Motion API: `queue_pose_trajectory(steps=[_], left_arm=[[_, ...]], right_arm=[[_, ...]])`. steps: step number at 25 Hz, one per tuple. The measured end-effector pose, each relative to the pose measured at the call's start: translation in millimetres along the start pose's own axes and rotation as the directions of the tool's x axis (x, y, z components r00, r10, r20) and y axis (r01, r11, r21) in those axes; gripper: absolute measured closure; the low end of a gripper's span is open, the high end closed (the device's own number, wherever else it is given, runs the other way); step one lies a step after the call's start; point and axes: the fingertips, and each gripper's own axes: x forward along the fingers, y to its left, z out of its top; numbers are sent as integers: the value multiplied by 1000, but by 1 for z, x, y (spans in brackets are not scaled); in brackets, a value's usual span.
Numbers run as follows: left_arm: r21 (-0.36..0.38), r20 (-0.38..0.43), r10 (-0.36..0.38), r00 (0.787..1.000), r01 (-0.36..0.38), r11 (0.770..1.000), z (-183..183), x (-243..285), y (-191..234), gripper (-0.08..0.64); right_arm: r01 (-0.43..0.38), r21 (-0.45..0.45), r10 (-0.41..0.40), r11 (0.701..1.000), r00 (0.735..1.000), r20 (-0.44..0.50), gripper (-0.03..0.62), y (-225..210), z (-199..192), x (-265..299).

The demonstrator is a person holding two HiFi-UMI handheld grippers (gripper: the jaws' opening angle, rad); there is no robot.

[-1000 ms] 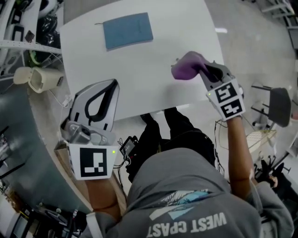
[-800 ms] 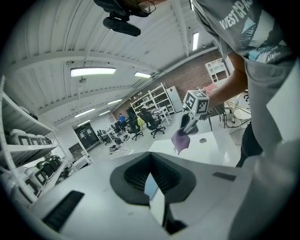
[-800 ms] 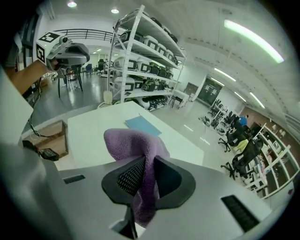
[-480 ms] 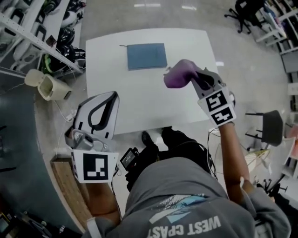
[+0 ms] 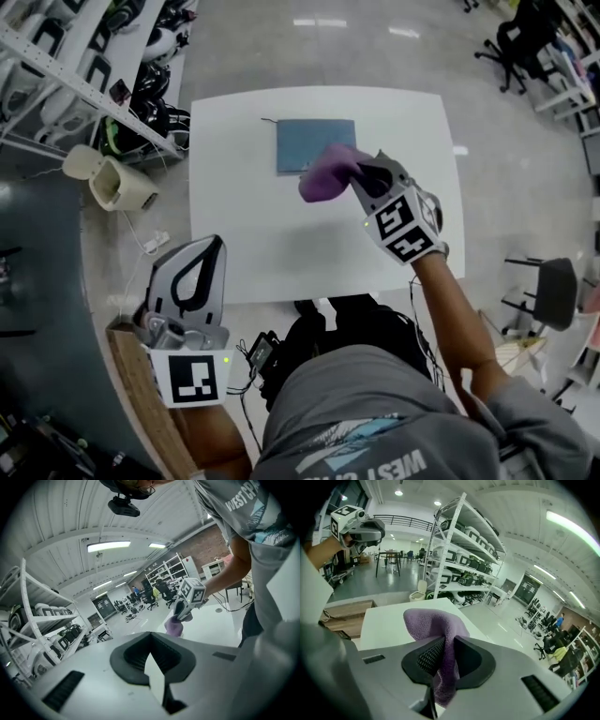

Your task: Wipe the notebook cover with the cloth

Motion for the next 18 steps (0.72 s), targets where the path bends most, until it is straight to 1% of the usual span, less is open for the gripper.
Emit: queue_pose_trajectory(steps=[5,8,13,15,18], left_arm=[[-64,-99,4,995,-10,998,-32,19,-2,561],[-107,-137,-1,991,-14,994,-48,31,-9,560],[-153,-178,-18,984,-9,988,-66,50,-20,560],[-161,-191,-31,981,0,987,-71,57,-23,560],[-169,-197,-48,979,14,985,-76,70,-26,560]], right_arm=[[-112,-29,112,993,994,-8,517,16,4,83],[-174,-52,173,983,985,-16,517,32,5,132],[-297,-79,293,952,955,-54,517,74,-6,189],[-317,-68,313,946,948,-57,517,80,-13,198],[-305,-16,304,952,952,-47,517,65,-28,196]])
